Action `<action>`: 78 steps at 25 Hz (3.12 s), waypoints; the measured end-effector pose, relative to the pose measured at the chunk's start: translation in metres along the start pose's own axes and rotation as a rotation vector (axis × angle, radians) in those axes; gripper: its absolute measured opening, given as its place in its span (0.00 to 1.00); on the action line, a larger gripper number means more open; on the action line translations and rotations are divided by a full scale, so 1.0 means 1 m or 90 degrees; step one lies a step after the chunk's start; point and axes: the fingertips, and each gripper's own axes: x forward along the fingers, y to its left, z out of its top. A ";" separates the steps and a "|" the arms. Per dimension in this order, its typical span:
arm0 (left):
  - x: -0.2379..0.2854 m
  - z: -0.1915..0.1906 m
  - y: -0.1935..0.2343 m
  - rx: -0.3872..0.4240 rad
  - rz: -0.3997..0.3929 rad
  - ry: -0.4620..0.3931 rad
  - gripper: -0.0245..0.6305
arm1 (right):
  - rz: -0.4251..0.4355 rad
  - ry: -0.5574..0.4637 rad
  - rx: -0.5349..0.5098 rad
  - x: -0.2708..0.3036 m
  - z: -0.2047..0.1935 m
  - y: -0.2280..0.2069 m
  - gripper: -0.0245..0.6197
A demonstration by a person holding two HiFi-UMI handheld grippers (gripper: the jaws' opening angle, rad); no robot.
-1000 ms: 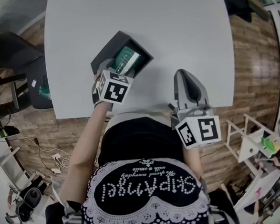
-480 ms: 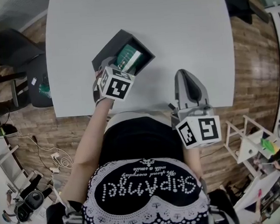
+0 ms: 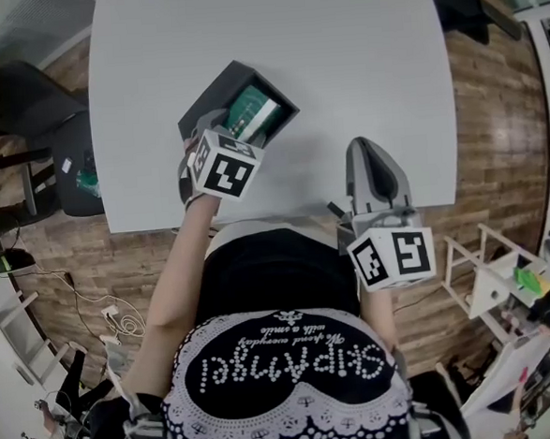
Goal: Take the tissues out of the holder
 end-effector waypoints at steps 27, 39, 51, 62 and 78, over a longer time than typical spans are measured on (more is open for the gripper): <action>-0.138 0.085 0.041 -0.077 0.076 -0.293 0.55 | -0.022 -0.033 -0.022 -0.019 0.016 0.001 0.09; -0.207 0.090 0.054 -0.109 0.103 -0.440 0.55 | -0.022 -0.046 -0.069 -0.026 0.036 0.015 0.09; -0.280 0.052 0.091 -0.168 0.166 -0.541 0.55 | 0.016 -0.054 -0.107 -0.003 0.054 0.056 0.09; -0.322 0.021 0.101 -0.213 0.236 -0.581 0.55 | 0.026 -0.050 -0.111 -0.001 0.062 0.060 0.09; -0.317 -0.014 0.082 -0.257 0.226 -0.559 0.55 | 0.022 -0.061 -0.113 -0.015 0.066 0.059 0.09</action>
